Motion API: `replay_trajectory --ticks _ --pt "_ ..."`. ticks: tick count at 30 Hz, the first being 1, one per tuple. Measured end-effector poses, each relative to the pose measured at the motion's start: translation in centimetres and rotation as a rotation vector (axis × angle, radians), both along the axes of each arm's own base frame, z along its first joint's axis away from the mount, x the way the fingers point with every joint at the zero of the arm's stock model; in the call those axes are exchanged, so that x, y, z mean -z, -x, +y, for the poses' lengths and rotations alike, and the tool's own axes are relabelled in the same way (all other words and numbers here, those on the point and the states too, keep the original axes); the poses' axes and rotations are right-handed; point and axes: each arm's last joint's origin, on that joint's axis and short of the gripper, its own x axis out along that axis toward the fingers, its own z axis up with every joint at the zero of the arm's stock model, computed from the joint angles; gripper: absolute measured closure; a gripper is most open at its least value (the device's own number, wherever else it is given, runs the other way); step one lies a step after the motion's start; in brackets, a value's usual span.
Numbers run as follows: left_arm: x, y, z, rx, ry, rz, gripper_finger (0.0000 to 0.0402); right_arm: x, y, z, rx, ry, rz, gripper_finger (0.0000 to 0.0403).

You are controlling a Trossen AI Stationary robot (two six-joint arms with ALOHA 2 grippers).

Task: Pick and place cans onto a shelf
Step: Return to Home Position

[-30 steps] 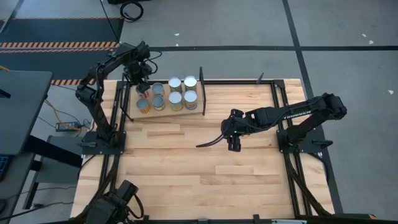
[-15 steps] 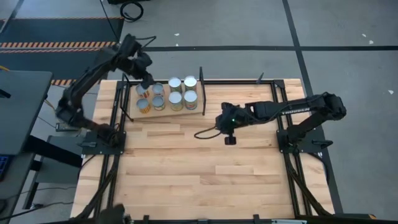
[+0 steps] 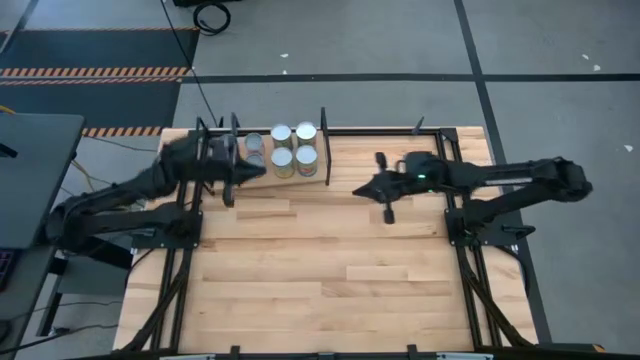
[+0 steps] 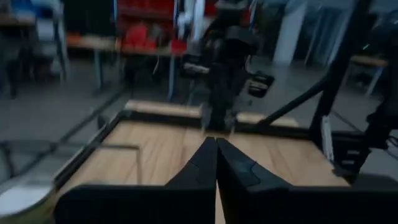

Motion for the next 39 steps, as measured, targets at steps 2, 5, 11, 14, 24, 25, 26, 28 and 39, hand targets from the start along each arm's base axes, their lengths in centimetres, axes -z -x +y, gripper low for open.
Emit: replay_trajectory --ticks 2,5,11,14,24,25,26,28,39 --pt "1.6 0.1 -1.2 0.005 -0.019 -0.076 0.0396 -0.2 1.7 0.3 -0.010 -0.027 -0.058 0.0383" --pt "3.2 0.3 -2.4 -0.050 -0.055 -0.153 0.0387 -0.4 3.7 0.5 0.028 -0.060 -0.115 0.0378" --pt "5.8 0.4 -2.9 -0.088 -0.016 -0.090 0.0378 -0.3 5.9 0.6 0.086 -0.226 -0.169 0.0376" --pt "6.6 0.5 -3.0 -0.077 0.002 -0.075 0.0383 0.2 6.3 0.5 0.059 -0.243 -0.167 0.0376" --pt "11.2 3.3 -4.8 0.079 -0.029 -0.239 0.0382 3.9 9.9 0.8 0.059 -0.308 -0.258 0.0376" --pt "11.6 3.6 -4.9 0.091 -0.025 -0.231 0.0381 4.2 10.4 0.9 0.061 -0.309 -0.270 0.0376" --pt "11.7 3.8 -5.0 0.107 -0.023 -0.214 0.0381 4.5 10.8 1.1 0.067 -0.310 -0.290 0.0376" --pt "12.1 4.2 -5.1 0.120 -0.011 -0.159 0.0383 5.0 11.7 1.5 0.095 -0.314 -0.328 0.0376" --pt "12.1 6.0 -5.2 0.074 -0.126 -0.204 0.0384 6.4 15.1 2.8 -0.045 -0.289 -0.497 0.0376"
